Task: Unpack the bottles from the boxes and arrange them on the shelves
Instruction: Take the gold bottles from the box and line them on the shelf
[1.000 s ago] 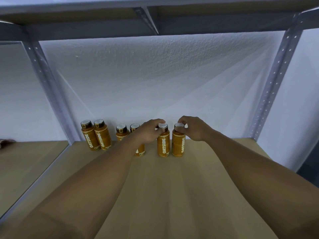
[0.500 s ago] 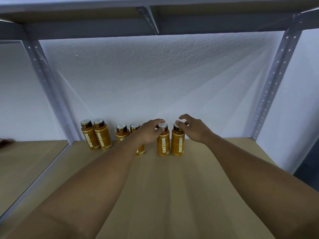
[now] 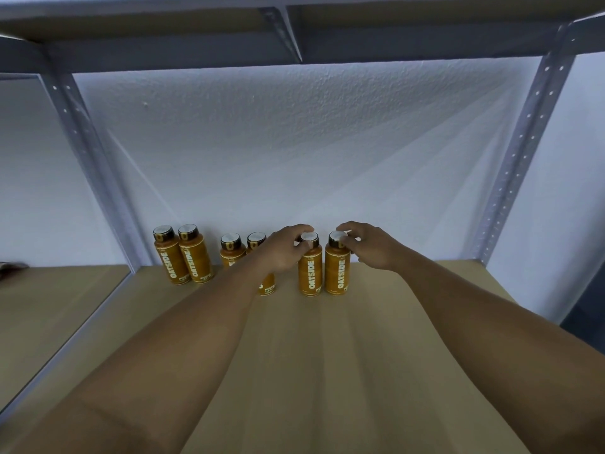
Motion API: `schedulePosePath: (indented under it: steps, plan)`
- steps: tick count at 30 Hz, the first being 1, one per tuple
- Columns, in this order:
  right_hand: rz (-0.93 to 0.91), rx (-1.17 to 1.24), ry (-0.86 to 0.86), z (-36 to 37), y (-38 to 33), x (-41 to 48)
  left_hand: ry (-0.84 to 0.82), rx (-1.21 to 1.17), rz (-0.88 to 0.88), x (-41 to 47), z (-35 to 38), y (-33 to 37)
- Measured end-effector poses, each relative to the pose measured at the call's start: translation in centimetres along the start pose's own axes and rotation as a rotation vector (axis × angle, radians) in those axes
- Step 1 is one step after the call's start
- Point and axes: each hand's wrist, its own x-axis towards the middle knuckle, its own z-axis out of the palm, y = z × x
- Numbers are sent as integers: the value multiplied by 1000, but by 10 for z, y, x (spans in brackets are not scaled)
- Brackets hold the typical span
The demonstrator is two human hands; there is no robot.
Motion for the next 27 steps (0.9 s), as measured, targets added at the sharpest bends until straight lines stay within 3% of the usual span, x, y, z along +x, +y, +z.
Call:
schedulePosePath:
  steps: [27]
  plan:
    - [70, 13, 83, 9, -2, -12, 18, -15, 0, -17, 0, 4]
